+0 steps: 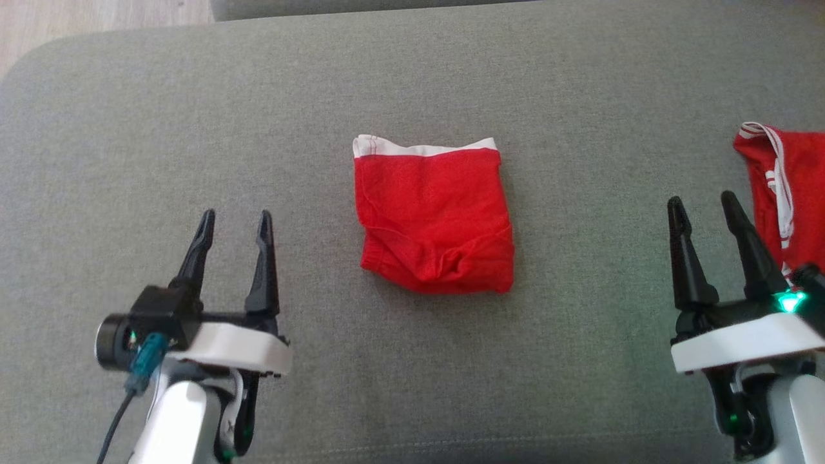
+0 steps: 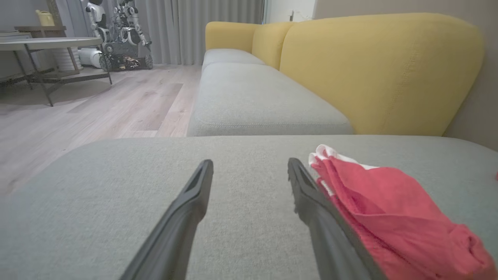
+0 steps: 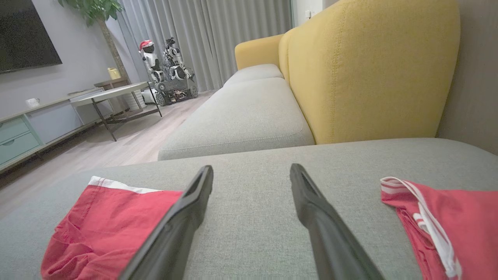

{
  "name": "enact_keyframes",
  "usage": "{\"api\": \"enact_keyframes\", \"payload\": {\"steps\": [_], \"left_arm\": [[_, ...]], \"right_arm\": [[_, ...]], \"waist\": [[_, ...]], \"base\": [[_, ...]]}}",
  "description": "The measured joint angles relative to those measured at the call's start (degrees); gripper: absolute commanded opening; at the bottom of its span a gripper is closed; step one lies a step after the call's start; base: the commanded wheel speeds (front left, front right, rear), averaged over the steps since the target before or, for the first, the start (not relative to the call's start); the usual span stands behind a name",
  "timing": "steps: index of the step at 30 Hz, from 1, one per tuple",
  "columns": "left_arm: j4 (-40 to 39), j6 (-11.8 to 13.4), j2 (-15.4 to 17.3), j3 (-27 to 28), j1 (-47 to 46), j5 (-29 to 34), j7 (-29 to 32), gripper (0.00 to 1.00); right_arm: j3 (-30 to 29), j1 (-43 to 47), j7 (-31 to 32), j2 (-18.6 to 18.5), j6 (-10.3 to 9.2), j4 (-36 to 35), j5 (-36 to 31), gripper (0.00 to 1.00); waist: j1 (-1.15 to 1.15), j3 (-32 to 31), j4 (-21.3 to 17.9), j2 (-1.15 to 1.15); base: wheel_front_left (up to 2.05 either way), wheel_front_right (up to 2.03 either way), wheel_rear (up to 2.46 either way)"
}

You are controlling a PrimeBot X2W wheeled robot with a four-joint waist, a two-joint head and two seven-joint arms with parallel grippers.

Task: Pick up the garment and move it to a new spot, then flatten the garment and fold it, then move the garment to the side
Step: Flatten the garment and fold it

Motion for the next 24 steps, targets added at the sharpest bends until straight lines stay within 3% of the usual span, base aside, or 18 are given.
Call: {"api": "enact_keyframes", "payload": {"steps": [24], "left_arm": [[-1.37,0.99,0.81,-0.3,1.99,-0.2,0.77,1.0]], "right_arm": [[-0.18,0.0,2.26,0.11,0.0,-0.86,-2.93,1.0]], "waist": [[0.0,0.17,2.05,0.0]], "base": [[0.0,0.0,0.0]]}}
